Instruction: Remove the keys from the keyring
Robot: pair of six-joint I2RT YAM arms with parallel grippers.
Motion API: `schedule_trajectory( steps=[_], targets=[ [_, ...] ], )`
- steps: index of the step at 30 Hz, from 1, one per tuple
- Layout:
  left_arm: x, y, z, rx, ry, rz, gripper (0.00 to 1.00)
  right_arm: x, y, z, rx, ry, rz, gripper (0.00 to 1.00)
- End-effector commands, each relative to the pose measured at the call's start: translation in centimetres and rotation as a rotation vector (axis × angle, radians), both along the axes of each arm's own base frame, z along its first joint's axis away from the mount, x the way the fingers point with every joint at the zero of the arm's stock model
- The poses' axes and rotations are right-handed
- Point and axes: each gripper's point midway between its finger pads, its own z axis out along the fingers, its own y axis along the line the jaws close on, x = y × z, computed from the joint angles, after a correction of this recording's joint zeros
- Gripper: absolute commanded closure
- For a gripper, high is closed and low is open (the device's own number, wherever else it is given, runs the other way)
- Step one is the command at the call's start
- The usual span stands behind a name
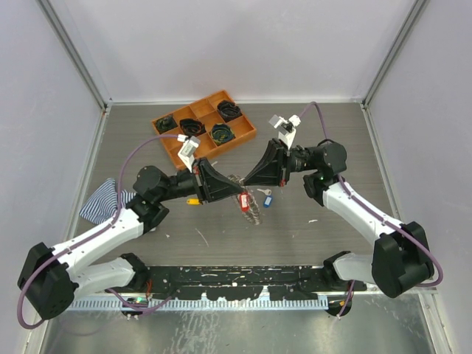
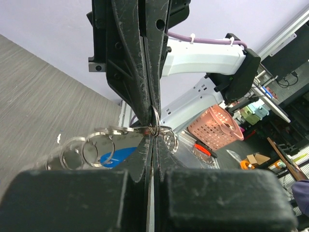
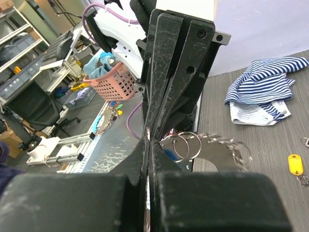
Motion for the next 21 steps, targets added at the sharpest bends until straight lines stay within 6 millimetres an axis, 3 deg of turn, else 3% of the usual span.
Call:
schedule_trajectory(
  steps=[1, 9, 14, 17, 21],
  targets=[
    [-0.7, -0.4, 1.7, -0.074, -0.070, -0.007, 1.00, 1.4, 0.2, 2.8, 0.105, -0.050, -0.097, 0.99],
    [0.1, -0.3, 1.1, -0.077, -0.063, 0.056, 0.98, 2.6, 0.2, 1.9, 0.101, -0.038, -0.155, 0.99],
    [0.1, 0.5, 0.8, -0.046, -0.086, 0.104, 0.66, 2.0, -0.1, 1.4, 0.085, -0.062, -0.139, 0.99],
    [-0.1, 1.2, 1.0, -0.015, -0.119, 0.135, 0.59, 1.8, -0.2, 1.5, 0.082, -0.073, -0.133, 0.99],
    [-0.1, 2.2, 0.8, 0.047, -0.158, 0.182, 0.58, 1.4, -0.4, 1.6, 0.080, -0.089, -0.119, 0.99]
  ],
)
